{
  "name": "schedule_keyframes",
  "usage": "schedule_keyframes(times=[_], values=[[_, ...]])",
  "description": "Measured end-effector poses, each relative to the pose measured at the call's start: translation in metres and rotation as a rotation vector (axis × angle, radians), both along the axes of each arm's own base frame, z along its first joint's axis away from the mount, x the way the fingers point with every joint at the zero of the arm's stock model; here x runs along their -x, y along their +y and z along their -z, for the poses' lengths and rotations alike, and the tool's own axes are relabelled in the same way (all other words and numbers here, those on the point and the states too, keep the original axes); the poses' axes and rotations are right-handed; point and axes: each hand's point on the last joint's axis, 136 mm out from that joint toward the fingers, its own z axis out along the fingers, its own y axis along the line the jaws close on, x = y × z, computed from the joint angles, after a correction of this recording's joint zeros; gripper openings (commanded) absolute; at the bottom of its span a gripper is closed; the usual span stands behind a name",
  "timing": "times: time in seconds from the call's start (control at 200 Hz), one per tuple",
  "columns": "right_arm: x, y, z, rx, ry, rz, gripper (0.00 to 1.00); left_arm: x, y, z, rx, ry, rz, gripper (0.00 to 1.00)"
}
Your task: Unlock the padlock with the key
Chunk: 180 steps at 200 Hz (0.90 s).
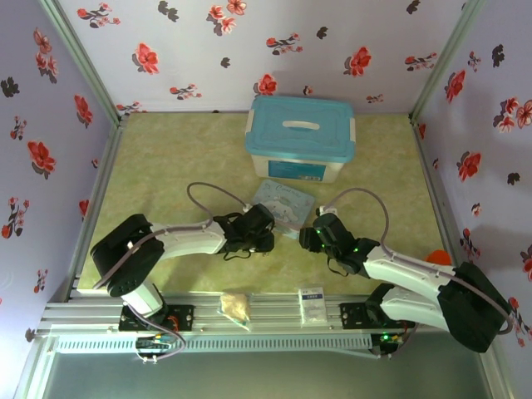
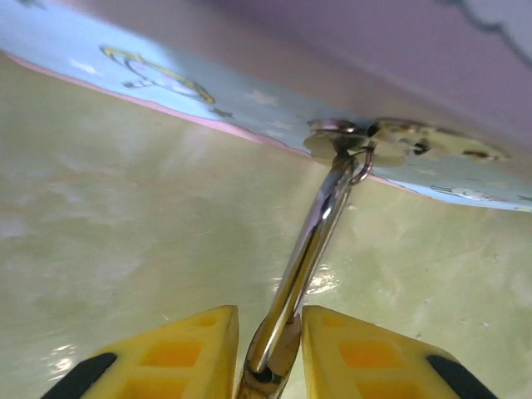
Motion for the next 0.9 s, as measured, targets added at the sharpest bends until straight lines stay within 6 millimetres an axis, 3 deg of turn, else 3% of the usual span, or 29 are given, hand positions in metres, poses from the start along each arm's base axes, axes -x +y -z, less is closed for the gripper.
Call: schedule_keyframes(times=[0.9], values=[[0.001,-0.010,0.002,0.027,-0.009,0.032,0.48,0.021,0.000,0.004,-0.391,-0.133,0.131,0.23]])
